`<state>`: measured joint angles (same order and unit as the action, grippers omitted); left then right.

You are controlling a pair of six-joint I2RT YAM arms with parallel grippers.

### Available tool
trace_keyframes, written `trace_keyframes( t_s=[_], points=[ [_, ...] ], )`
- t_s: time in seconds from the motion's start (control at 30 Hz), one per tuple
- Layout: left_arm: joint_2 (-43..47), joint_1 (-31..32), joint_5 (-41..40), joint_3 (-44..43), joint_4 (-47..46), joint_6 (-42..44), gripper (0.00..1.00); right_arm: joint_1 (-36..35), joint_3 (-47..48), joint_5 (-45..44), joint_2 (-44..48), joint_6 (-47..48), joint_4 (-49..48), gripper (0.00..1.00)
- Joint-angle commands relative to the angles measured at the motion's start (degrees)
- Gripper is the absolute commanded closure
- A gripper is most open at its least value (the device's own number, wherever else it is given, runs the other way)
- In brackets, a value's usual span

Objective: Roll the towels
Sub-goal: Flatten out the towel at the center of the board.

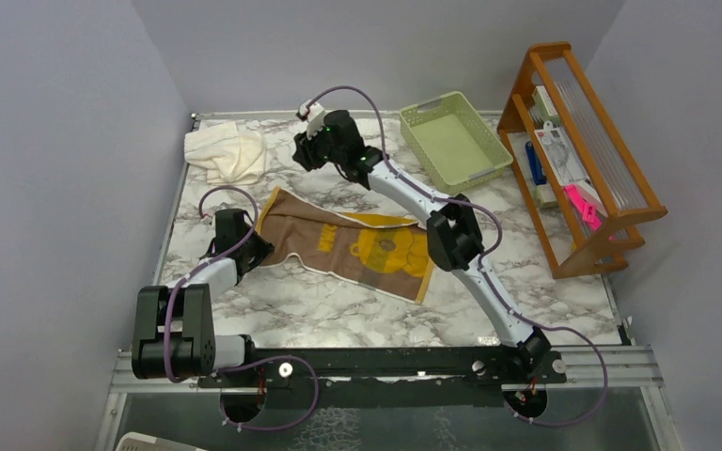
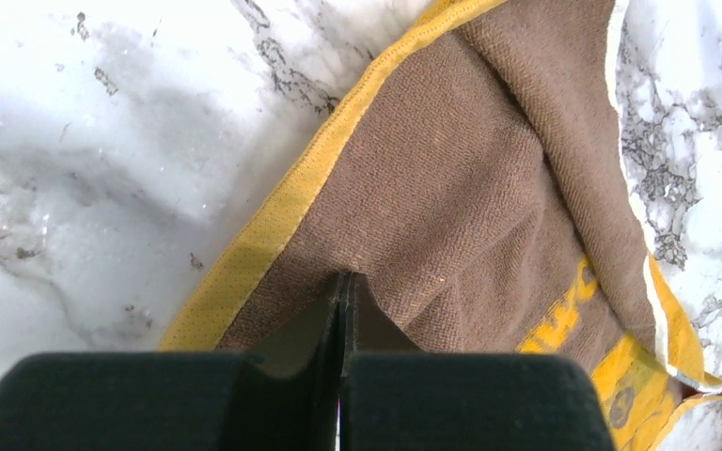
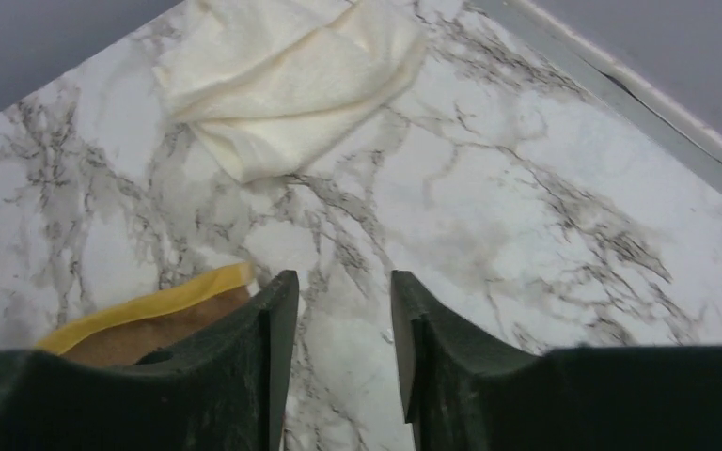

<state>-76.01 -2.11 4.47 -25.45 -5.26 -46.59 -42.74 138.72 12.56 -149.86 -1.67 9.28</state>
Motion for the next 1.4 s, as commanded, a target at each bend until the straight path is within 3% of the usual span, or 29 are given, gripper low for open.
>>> trace_keyframes(
  t_s=[0.0,0.07,0.2,0.33,0.5,0.63,0.83,1.07,1.37],
  points=[
    [0.9,0.2,-0.5,0.1,13.2,2.5,1.0,4.1,-0.7,-3.0,1.4,-0.5,2.0,0.55],
    [2.2,0.3,-0.7,-1.4,14.7,2.5,1.0,4.2,-10.6,-4.4,7.9,1.0,1.2,0.49],
    [5.8,1.1,-4.9,-6.6,18.8,4.5,1.0,4.4,-37.0,-4.4,26.0,0.7,-6.2,0.48],
    [8.8,2.1,-6.0,-11.1,19.9,6.2,0.96,5.0,-56.8,-1.6,38.7,-4.3,-8.9,0.53],
    [4.4,4.2,-4.2,-15.6,15.5,7.3,0.92,4.9,-78.3,6.0,50.4,-11.3,-18.1,0.58],
    [-2.5,6.3,-3.8,-17.9,8.0,6.7,0.89,4.9,-85.2,9.4,50.2,-14.3,-18.8,0.68],
    [-14.6,6.9,-5.2,-25.0,1.1,7.8,0.91,5.0,-92.2,11.2,50.8,-17.1,-23.5,0.99],
    [-22.5,7.0,-7.6,-28.7,-5.5,7.3,0.91,5.0,-94.9,11.4,51.6,-18.4,-22.8,1.0],
    [-32.5,5.6,-14.7,-31.3,-2.6,10.4,0.96,5.0,-100.1,9.7,56.7,-19.6,-17.4,1.0]
  ],
)
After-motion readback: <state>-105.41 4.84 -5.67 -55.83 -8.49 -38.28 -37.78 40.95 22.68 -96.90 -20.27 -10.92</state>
